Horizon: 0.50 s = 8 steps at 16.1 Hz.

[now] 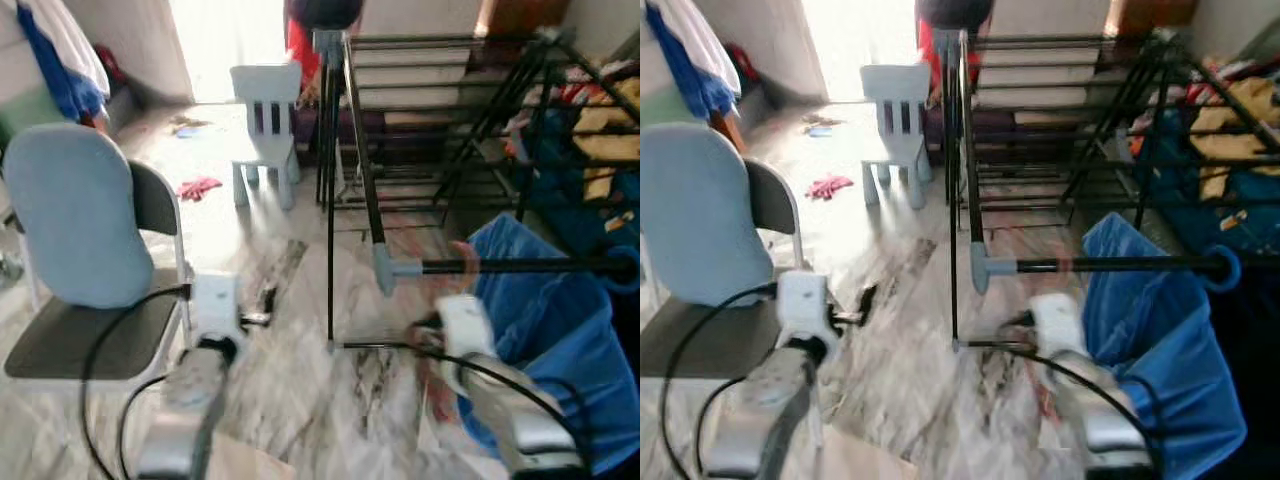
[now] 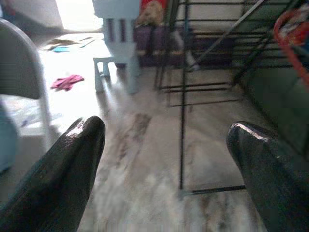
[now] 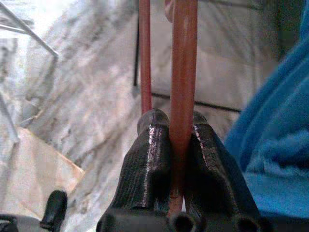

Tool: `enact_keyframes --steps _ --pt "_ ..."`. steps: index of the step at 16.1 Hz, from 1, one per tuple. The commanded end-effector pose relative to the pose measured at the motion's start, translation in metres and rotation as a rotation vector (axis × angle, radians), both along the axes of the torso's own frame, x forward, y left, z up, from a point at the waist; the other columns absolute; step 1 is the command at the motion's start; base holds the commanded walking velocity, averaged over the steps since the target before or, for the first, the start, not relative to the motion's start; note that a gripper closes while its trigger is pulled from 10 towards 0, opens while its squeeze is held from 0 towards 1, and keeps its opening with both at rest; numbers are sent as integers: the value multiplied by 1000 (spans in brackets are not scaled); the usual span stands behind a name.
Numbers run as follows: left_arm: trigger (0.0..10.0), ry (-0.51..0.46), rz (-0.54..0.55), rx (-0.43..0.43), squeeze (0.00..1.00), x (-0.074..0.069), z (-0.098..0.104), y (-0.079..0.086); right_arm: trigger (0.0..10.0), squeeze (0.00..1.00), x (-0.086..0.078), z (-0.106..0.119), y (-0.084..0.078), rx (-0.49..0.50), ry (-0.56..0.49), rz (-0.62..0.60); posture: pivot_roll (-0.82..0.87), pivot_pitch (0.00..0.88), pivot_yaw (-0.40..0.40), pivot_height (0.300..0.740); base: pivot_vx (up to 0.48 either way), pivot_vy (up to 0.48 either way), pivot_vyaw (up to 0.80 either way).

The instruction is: Hang hanger

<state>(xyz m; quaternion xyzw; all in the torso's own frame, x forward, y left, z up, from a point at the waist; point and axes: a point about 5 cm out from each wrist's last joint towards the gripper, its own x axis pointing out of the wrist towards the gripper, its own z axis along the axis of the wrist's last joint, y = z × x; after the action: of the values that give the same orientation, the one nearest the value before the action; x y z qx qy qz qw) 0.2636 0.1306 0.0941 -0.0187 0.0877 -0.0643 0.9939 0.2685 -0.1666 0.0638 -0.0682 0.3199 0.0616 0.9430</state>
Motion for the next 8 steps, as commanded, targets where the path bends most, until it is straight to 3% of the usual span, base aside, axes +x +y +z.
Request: enact_keyframes --steps 1,8 --pt "10000 5 -15 -12 0 -1 0 -5 10000 0 0 1 -4 -9 -3 -7 -102 0 24 740 0 0 0" --pt "10000 24 -22 -13 0 0 -1 -4 10000 0 14 4 12 51 7 -19 -98 0 30 740 0 0 0"
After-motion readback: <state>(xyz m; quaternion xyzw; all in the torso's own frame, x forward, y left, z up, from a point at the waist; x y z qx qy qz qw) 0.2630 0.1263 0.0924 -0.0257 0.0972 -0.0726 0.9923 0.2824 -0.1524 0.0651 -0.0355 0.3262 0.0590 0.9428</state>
